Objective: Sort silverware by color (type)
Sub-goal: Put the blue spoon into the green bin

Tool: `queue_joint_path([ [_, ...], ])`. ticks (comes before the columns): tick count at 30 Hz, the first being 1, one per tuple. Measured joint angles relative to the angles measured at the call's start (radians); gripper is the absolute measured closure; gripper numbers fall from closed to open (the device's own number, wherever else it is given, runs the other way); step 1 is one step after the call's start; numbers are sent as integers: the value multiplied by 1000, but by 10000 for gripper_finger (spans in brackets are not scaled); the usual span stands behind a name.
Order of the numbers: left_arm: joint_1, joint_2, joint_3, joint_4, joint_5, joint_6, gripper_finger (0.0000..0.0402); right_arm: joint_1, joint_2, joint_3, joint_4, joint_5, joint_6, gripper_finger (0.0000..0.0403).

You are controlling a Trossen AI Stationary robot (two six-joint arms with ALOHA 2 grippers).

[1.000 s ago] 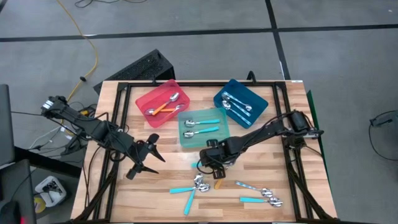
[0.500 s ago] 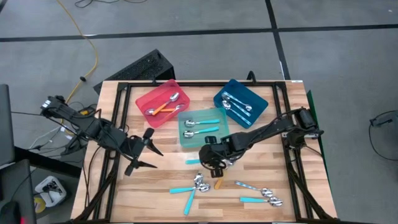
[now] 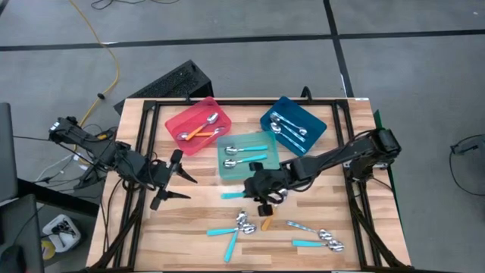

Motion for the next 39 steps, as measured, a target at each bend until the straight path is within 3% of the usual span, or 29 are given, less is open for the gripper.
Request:
queue_joint_path([
  [12, 0, -16, 1, 108, -52, 100, 184, 18, -117, -2, 146, 6, -81, 329],
  [20, 0, -18, 0, 126, -53, 122, 184, 24, -167, -2, 175, 103, -166, 328],
  [30, 0, -97, 0, 143, -257, 51, 184, 22, -247, 2, 174, 168, -244, 328],
  [39, 0, -160, 0, 113, -307, 8, 184, 22, -372, 2, 71, 253, -266, 328],
])
